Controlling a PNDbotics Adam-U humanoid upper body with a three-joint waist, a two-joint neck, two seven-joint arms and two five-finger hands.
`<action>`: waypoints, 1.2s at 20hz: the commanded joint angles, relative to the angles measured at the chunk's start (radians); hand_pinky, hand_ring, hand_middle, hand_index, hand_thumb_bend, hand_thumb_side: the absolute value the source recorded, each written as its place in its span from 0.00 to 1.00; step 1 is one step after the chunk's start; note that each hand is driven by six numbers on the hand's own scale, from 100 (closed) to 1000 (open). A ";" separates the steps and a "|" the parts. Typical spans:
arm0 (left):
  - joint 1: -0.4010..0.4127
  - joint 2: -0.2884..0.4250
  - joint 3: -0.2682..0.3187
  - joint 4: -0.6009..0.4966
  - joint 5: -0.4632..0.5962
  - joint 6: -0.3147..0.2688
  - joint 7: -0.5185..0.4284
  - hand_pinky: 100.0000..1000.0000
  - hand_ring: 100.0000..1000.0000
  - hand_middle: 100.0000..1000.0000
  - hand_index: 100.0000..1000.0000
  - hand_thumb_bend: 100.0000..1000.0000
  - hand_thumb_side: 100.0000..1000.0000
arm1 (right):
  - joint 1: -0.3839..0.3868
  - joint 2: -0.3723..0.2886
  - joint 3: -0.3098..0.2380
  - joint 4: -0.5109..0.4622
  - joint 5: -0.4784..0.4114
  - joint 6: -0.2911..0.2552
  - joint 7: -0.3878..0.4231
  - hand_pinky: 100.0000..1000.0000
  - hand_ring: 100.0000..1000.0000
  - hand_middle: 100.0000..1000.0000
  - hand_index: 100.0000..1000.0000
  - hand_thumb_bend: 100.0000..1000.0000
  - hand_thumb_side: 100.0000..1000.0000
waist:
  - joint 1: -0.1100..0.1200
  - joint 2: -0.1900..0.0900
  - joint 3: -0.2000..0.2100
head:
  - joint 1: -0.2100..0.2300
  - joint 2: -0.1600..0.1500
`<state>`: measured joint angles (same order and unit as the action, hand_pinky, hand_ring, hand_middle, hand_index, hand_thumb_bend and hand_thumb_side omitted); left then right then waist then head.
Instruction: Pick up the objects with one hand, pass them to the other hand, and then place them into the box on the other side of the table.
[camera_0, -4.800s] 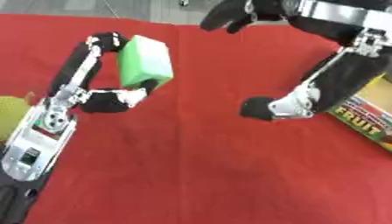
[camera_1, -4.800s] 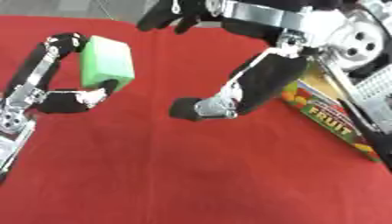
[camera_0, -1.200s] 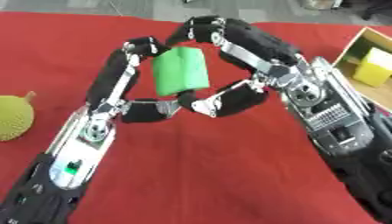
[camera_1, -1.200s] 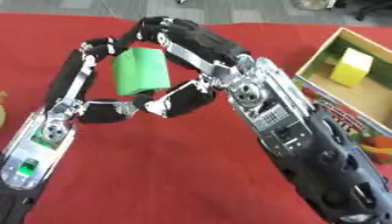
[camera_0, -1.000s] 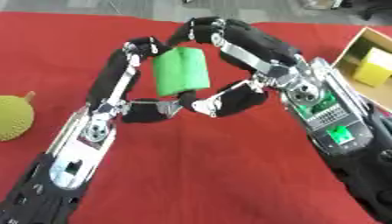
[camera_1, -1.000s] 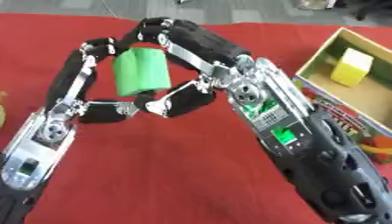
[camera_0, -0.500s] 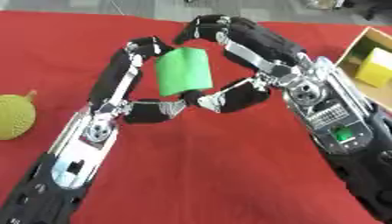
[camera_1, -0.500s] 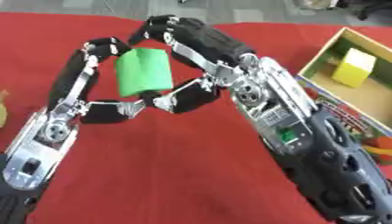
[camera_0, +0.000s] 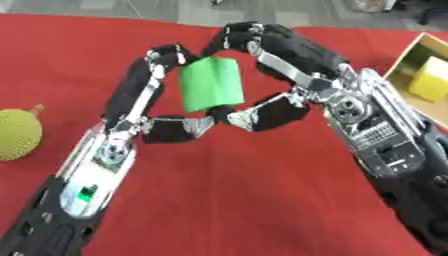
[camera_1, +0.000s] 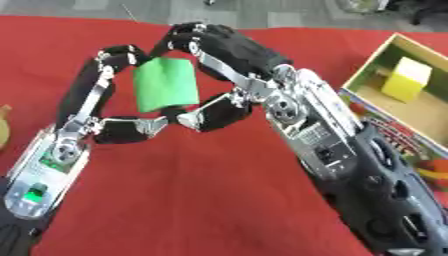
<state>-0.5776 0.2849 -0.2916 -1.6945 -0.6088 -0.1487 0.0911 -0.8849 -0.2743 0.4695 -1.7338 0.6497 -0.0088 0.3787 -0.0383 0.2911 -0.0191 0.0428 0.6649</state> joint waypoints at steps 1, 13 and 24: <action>-0.018 0.004 -0.004 -0.034 0.001 -0.012 0.002 0.68 0.59 0.49 0.54 0.00 0.17 | -0.013 -0.003 -0.008 0.009 0.009 -0.003 0.002 0.82 0.83 0.72 0.77 0.32 0.04 | 0.001 -0.015 0.001 | 0.002 -0.010; -0.019 0.003 -0.010 -0.042 -0.007 -0.034 -0.001 0.68 0.59 0.49 0.55 0.00 0.16 | -0.013 0.000 -0.008 0.013 -0.021 -0.001 -0.001 0.80 0.77 0.60 0.68 0.27 0.00 | 0.002 -0.013 0.002 | 0.000 -0.006; -0.019 -0.001 -0.012 -0.050 -0.008 -0.038 0.010 0.68 0.59 0.49 0.55 0.00 0.15 | -0.009 0.003 -0.010 0.017 -0.037 -0.001 -0.011 0.78 0.73 0.51 0.66 0.30 0.00 | 0.001 -0.012 0.002 | 0.000 -0.005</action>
<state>-0.5775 0.2870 -0.2930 -1.6987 -0.6181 -0.1766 0.0942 -0.8848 -0.2670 0.4685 -1.7289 0.6124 -0.0105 0.3704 -0.0385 0.2929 -0.0180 0.0427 0.6649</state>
